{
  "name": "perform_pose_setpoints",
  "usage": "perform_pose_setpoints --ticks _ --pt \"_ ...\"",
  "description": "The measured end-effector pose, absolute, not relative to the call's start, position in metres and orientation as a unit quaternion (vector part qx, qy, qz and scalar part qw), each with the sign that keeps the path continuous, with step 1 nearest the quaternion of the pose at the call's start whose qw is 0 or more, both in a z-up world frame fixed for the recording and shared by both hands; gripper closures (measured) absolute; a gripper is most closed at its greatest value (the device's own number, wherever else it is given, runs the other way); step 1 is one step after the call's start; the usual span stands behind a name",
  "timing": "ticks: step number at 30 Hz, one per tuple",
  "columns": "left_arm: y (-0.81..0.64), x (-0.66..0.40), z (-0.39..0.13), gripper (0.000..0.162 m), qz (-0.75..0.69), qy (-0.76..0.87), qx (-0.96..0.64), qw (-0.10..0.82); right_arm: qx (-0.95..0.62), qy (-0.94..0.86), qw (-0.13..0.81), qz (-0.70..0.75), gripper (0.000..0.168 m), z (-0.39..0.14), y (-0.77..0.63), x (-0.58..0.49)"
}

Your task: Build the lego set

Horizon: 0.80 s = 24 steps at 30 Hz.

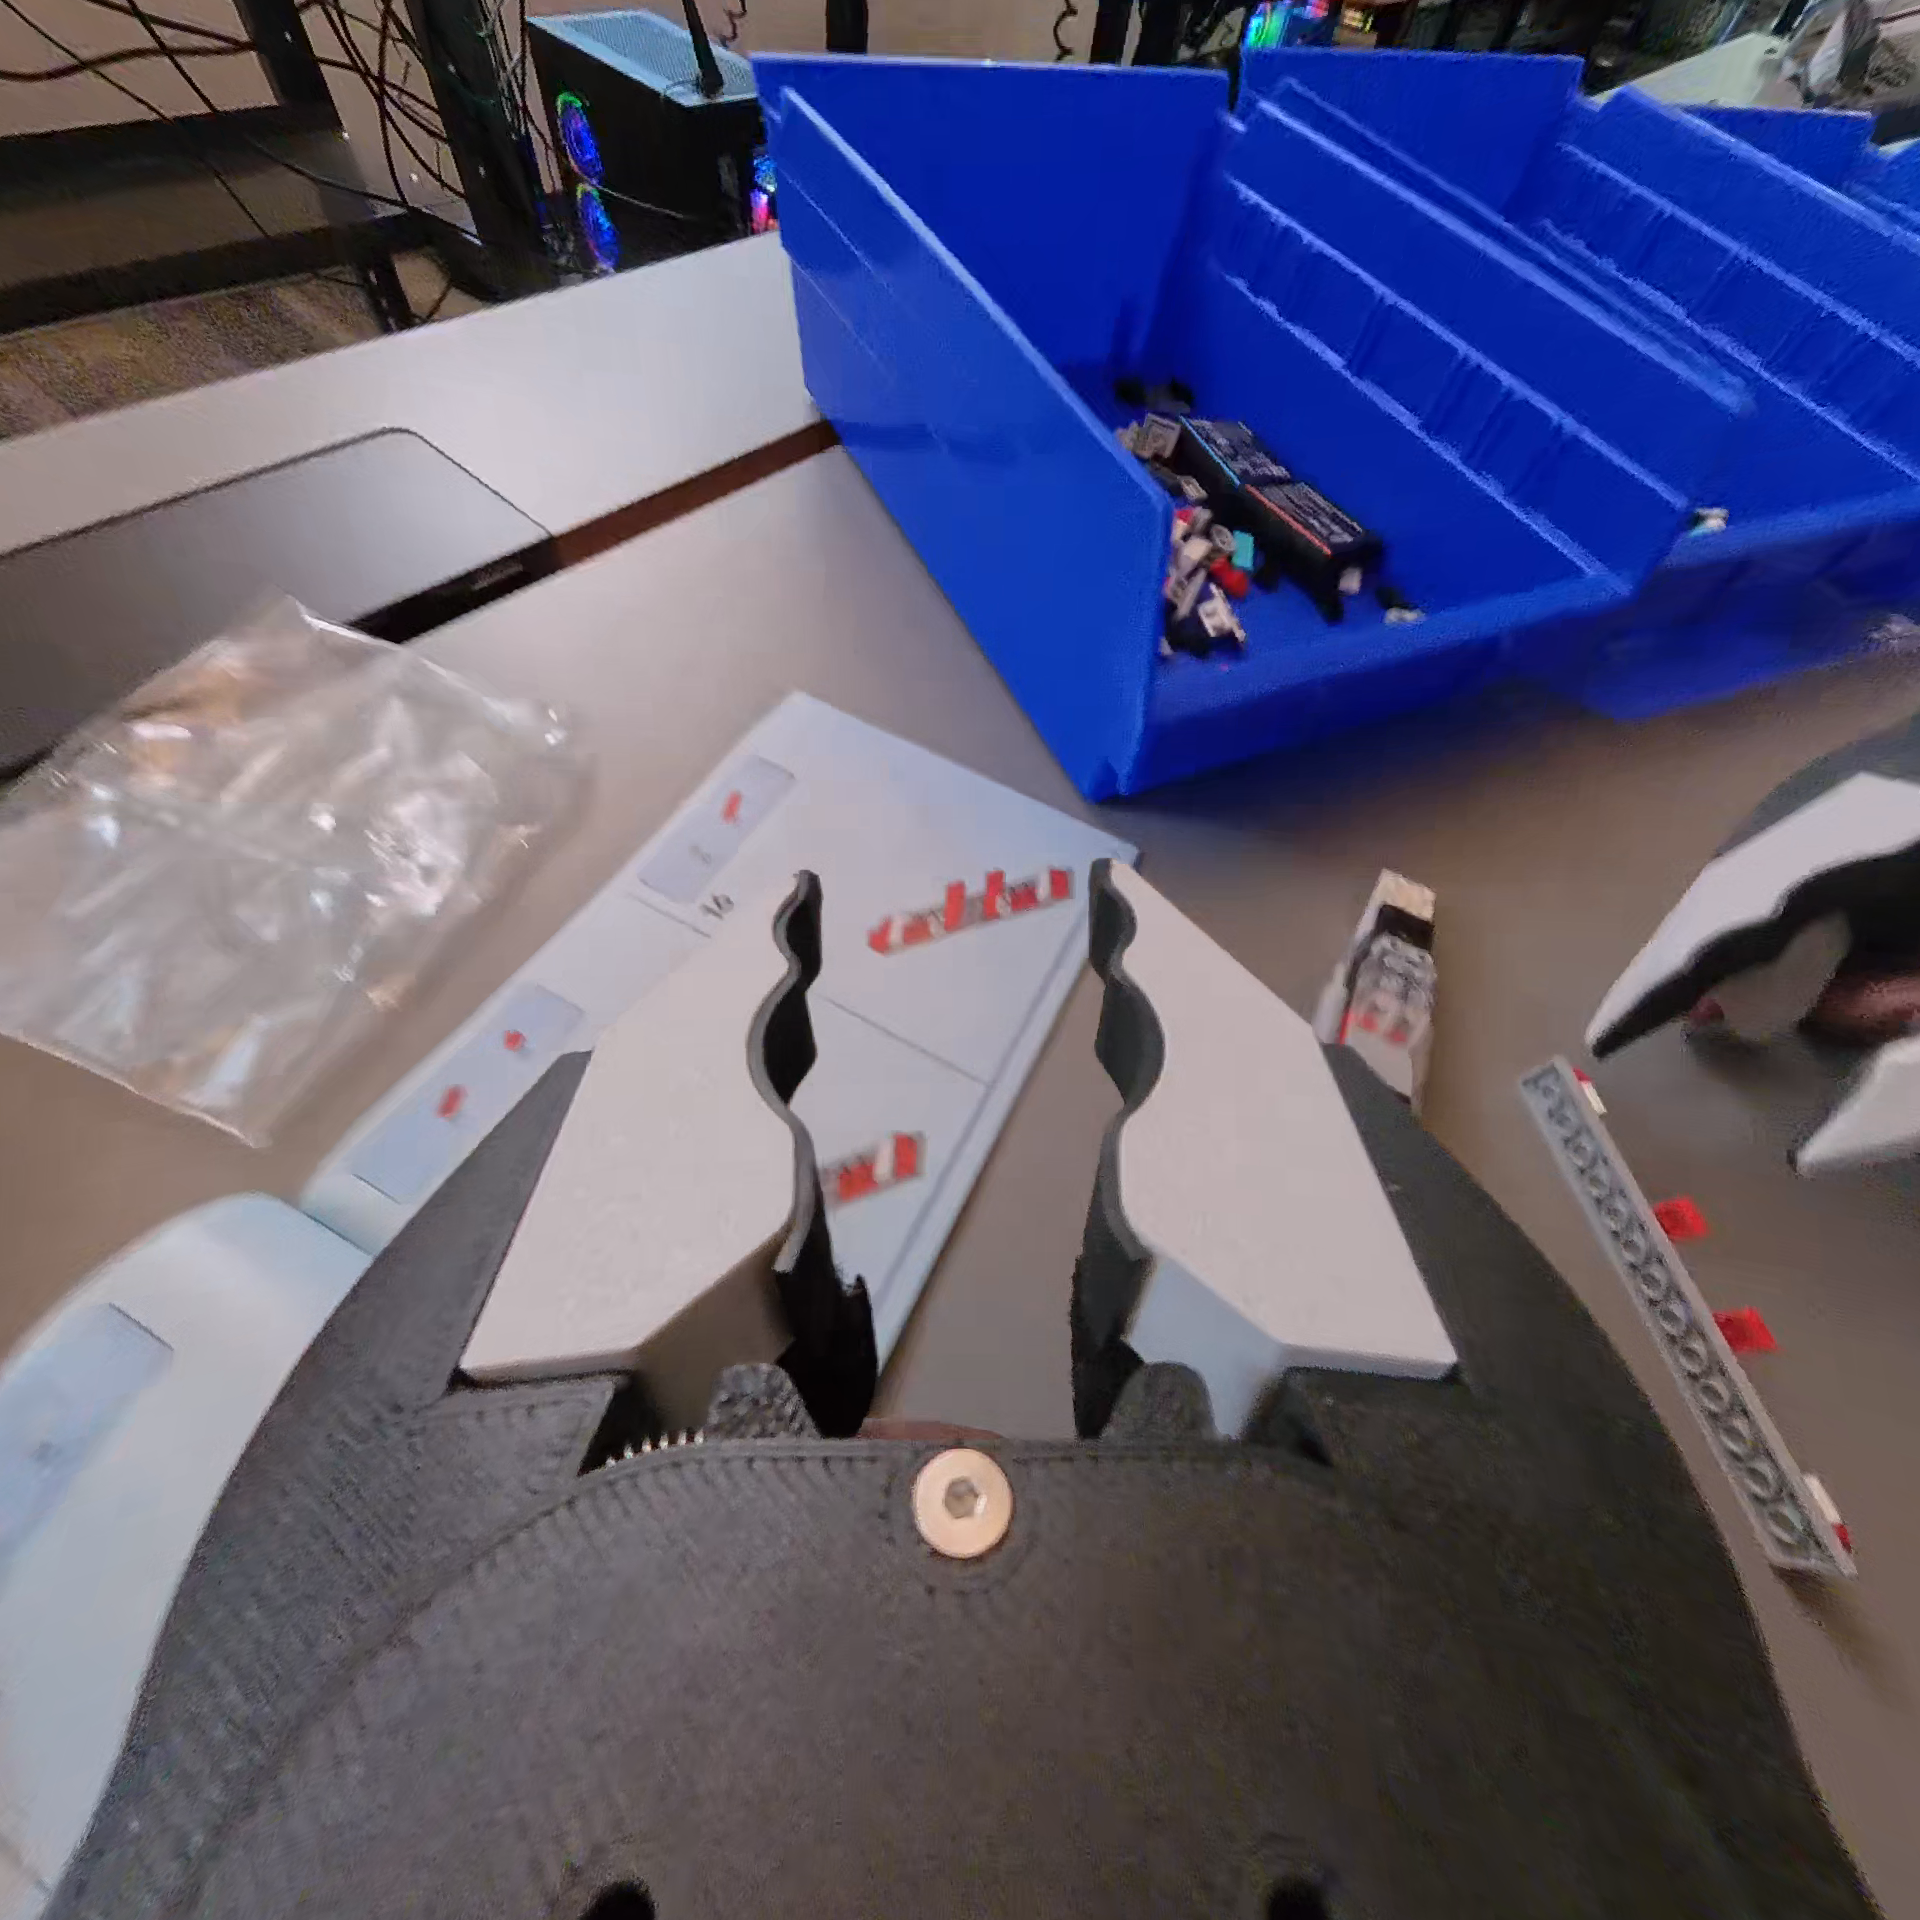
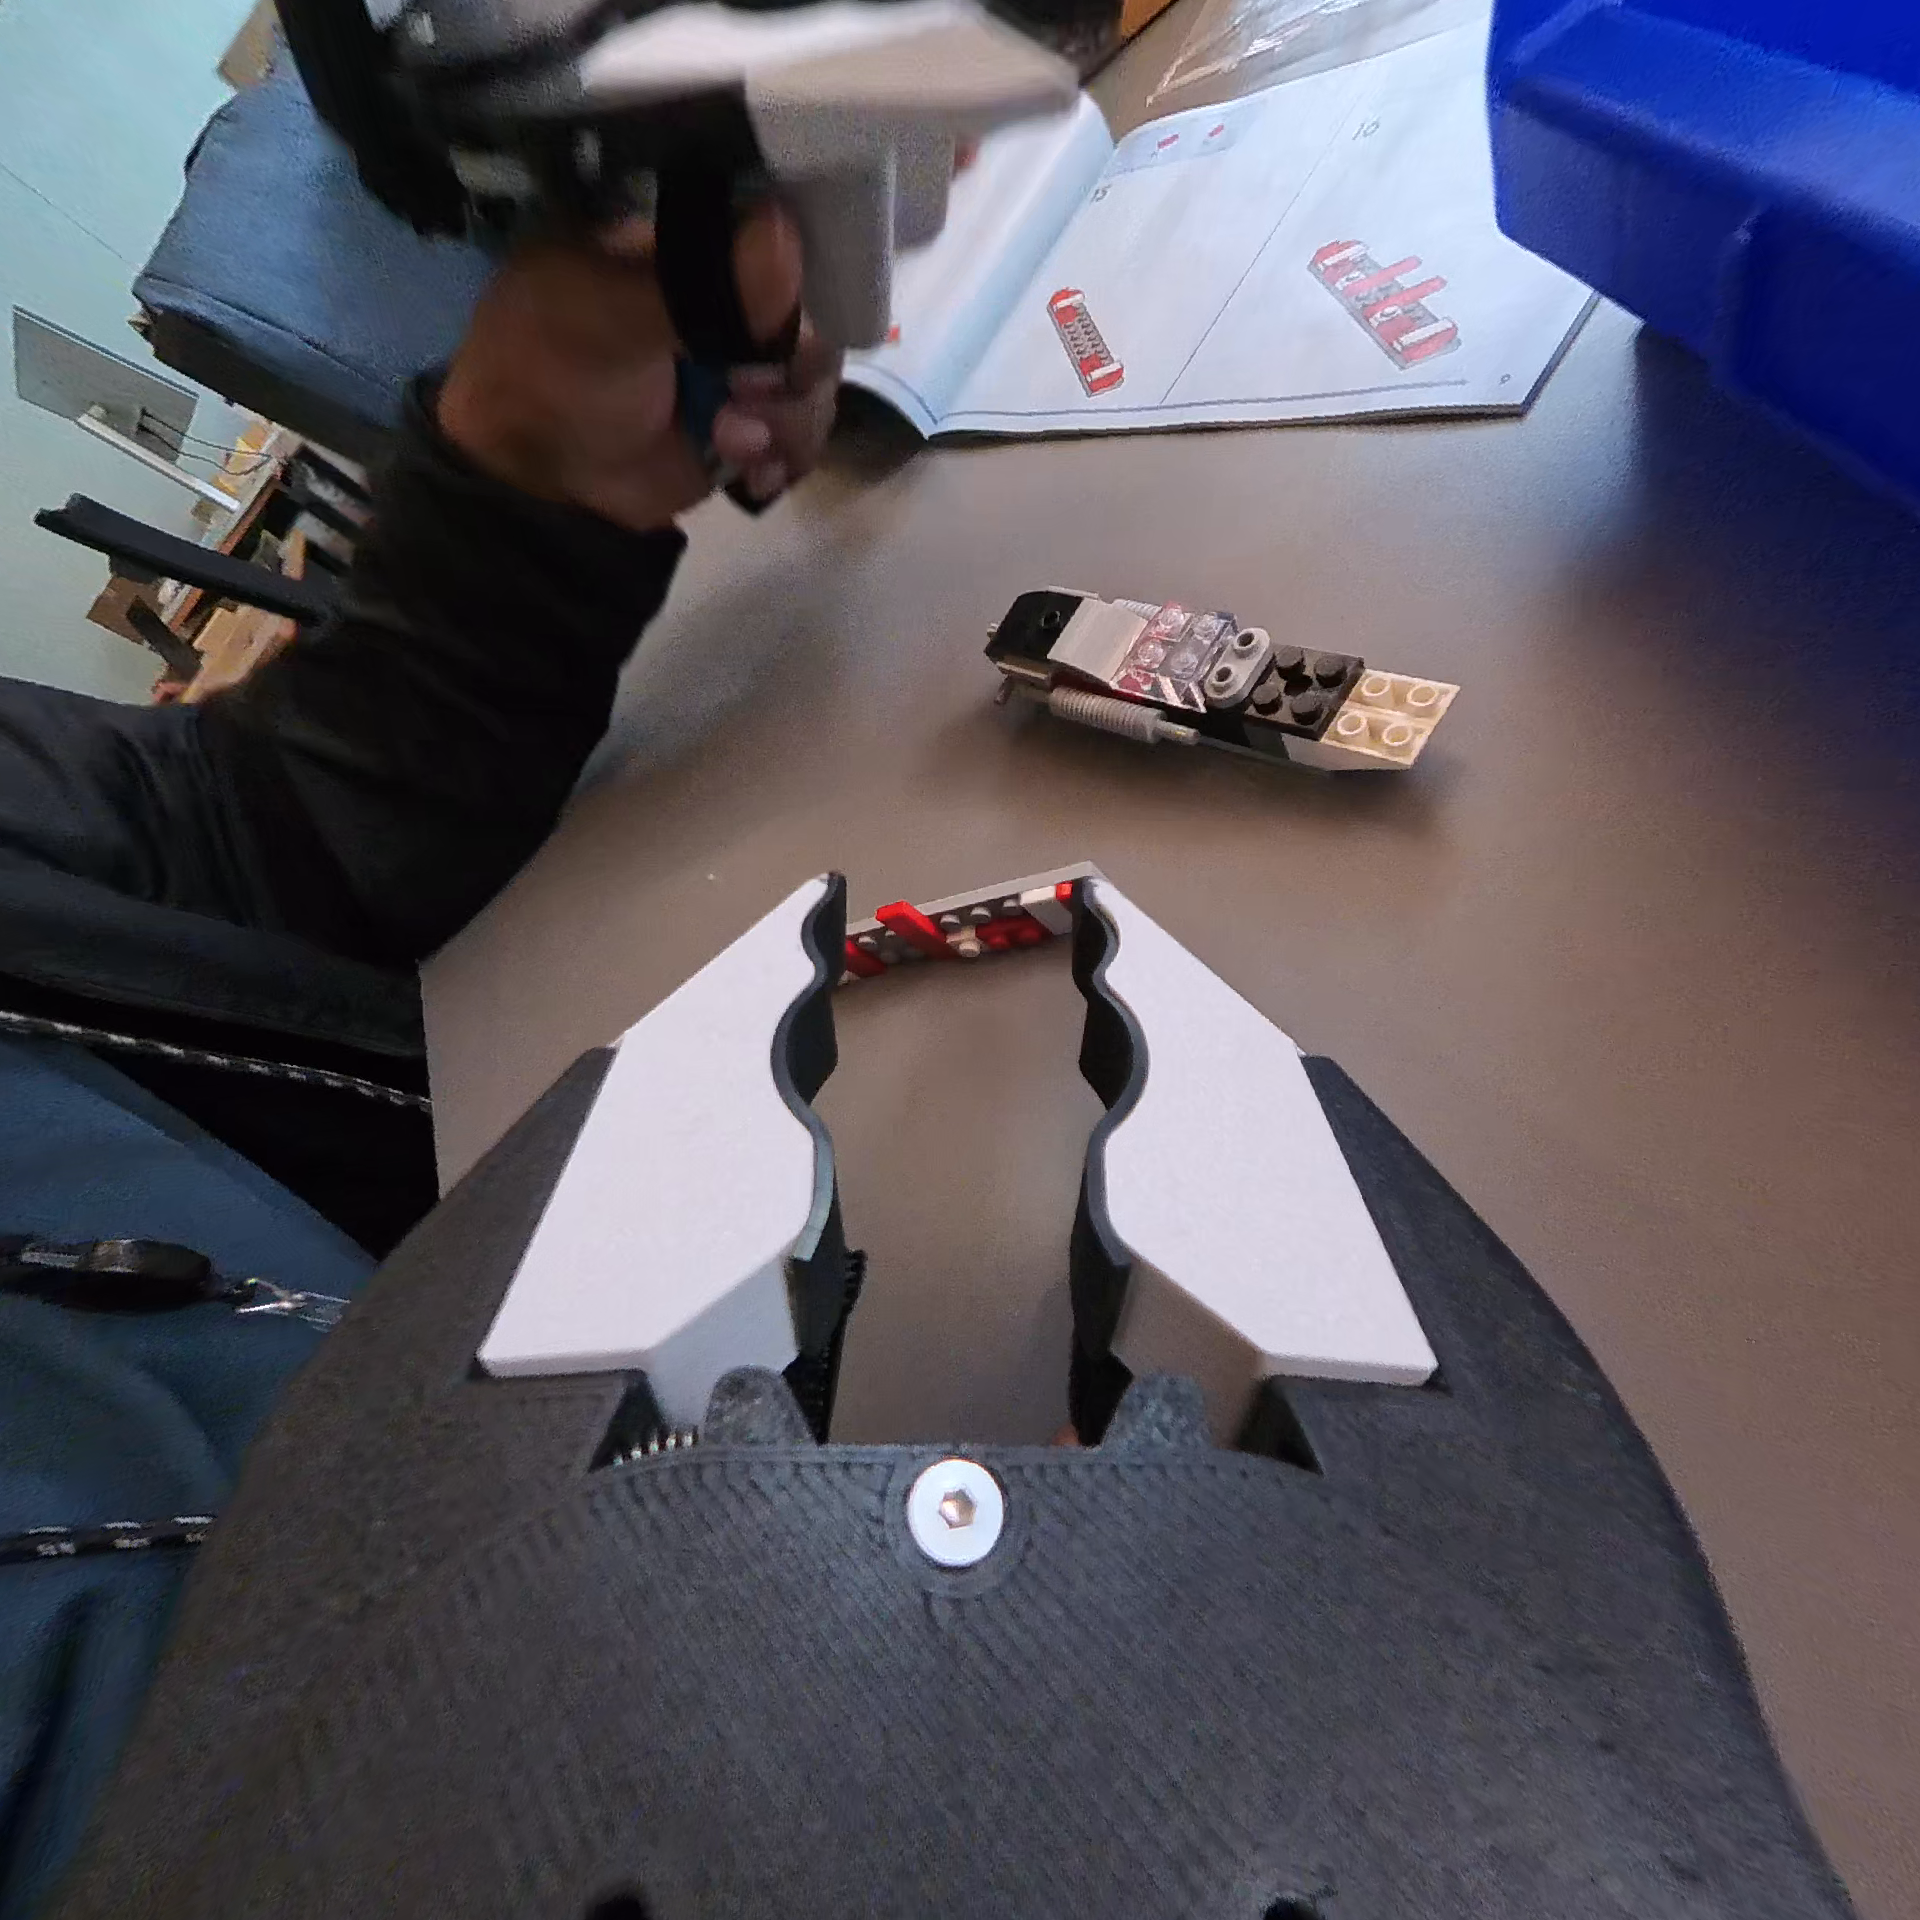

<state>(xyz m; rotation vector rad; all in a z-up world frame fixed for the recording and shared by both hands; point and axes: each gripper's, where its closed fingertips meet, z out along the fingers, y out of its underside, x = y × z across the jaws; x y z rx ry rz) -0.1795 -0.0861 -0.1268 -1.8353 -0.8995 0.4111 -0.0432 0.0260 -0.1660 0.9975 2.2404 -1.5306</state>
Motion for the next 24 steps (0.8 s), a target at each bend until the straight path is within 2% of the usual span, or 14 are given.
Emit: perform_pose_setpoints --ticks 1,5,6,15,24 --pt "-0.086 -0.188 -0.123 0.107 0.165 -0.372 -0.768 0.494 0.341 0.771 0.124 -0.523 0.125 -0.167 0.026 -0.043" --pt "-0.086 -0.231 -0.142 0.084 0.137 -0.376 -0.821 0.406 0.341 0.776 0.122 -0.517 0.125 -0.169 0.025 -0.043" --pt "-0.084 -0.236 -0.149 0.082 0.122 -0.375 -0.832 0.390 0.342 0.775 0.122 -0.517 0.125 -0.169 0.025 -0.043" --pt "-0.068 -0.256 -0.189 0.082 0.080 -0.378 -0.844 0.373 0.354 0.760 0.129 -0.530 0.125 -0.166 0.028 -0.046" --pt "-0.066 -0.256 -0.193 0.082 0.070 -0.380 -0.840 0.380 0.351 0.751 0.153 -0.538 0.126 -0.163 0.028 -0.045"
